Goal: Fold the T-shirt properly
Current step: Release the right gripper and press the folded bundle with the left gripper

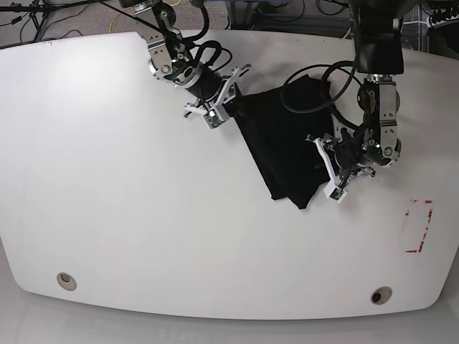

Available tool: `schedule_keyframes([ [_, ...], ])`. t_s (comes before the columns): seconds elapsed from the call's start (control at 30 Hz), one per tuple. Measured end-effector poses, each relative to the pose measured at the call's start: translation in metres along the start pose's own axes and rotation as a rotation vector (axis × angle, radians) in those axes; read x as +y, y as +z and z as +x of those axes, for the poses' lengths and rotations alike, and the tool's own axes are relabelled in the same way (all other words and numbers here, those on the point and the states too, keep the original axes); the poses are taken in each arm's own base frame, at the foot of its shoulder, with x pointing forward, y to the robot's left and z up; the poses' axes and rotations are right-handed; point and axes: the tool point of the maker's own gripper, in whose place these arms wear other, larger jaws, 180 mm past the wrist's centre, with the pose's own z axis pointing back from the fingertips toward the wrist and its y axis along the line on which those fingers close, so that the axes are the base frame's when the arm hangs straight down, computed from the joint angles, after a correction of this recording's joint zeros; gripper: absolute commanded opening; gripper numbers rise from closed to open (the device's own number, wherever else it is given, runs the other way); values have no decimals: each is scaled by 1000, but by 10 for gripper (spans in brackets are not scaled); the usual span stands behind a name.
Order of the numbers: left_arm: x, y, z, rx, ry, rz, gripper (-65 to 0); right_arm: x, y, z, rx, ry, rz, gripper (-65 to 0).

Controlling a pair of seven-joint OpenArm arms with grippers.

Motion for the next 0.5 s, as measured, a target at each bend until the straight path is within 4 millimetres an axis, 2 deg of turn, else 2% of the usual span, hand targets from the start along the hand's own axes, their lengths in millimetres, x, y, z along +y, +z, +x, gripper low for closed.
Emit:
schedule_keyframes([
  [0.13,7,9,6,-3,-23,47,-460,20,-7,-1,14,42,18,-628],
  [0.27,9,26,27,-60,-61,80,-460,34,-5,-3,37,89,24,-628],
  [0.4,10,47,56,-147,-101,121,-460,37,1,-2,69,118,24,-628],
  [0.5,6,64,74,-211,-133,141,-460,28,8,7,91,163,-1,-628],
])
